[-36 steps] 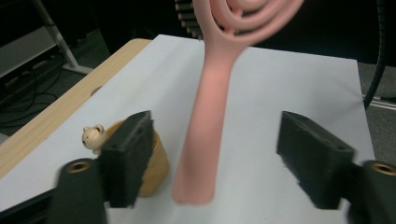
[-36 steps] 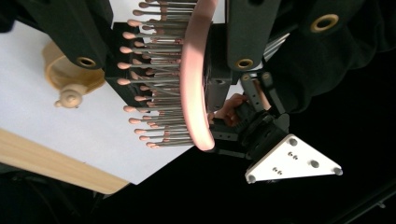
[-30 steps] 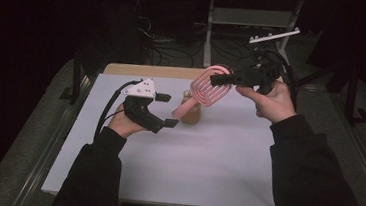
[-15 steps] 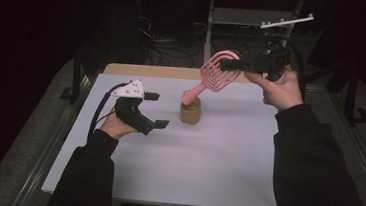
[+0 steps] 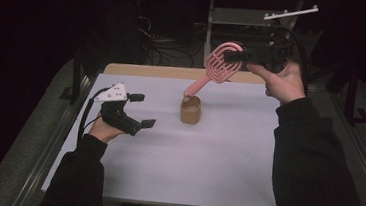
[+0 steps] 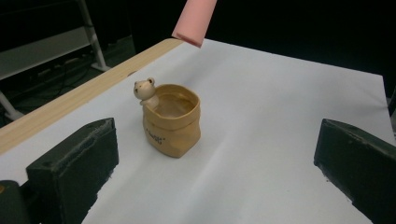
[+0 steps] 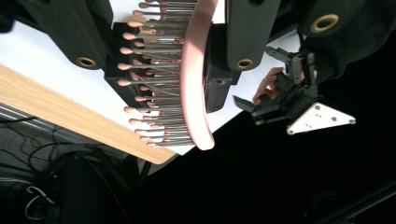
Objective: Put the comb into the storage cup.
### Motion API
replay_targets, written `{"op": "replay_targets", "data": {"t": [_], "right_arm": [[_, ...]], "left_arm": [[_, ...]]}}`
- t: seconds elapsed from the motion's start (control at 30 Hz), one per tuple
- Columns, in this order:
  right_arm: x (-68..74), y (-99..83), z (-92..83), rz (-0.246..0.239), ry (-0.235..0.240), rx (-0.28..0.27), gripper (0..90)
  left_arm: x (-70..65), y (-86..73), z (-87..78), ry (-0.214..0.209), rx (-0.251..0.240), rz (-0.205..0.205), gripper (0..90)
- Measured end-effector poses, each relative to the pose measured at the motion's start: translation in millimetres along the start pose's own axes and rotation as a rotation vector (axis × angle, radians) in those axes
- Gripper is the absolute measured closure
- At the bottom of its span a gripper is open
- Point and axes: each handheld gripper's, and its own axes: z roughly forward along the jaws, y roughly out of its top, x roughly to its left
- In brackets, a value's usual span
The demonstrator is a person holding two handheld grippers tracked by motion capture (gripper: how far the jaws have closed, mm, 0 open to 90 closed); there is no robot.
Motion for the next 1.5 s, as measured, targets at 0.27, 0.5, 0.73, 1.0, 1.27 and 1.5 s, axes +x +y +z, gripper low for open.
{"op": "replay_targets", "data": {"t": [0.27, 0.5, 0.73, 1.0, 1.27, 1.5], "right_arm": [[-8.4, 2.2, 4.6, 0.01, -0.05, 0.003, 62.7], [-11.2, 4.2, 10.3, 0.012, -0.059, 0.014, 62.7], [-17.1, 4.5, 18.6, 0.015, -0.055, 0.03, 62.7], [-22.4, 3.7, 32.3, 0.018, -0.055, 0.055, 62.7], [-27.6, -3.4, 39.5, 0.026, -0.053, 0.077, 62.7], [-33.5, -10.2, 42.4, 0.039, -0.057, 0.087, 62.7]], "left_arm": [[5.5, -17.6, -12.2, 0.045, -0.004, -0.024, 0.0], [10.9, -29.7, -23.7, 0.08, -0.034, -0.057, 0.0], [9.4, -40.3, -32.1, 0.106, -0.054, -0.067, 0.0], [9.8, -54.3, -40.9, 0.134, -0.078, -0.088, 0.0], [7.8, -66.7, -47.5, 0.142, -0.087, -0.102, 0.0], [8.9, -78.3, -52.6, 0.16, -0.113, -0.125, 0.0]]}}
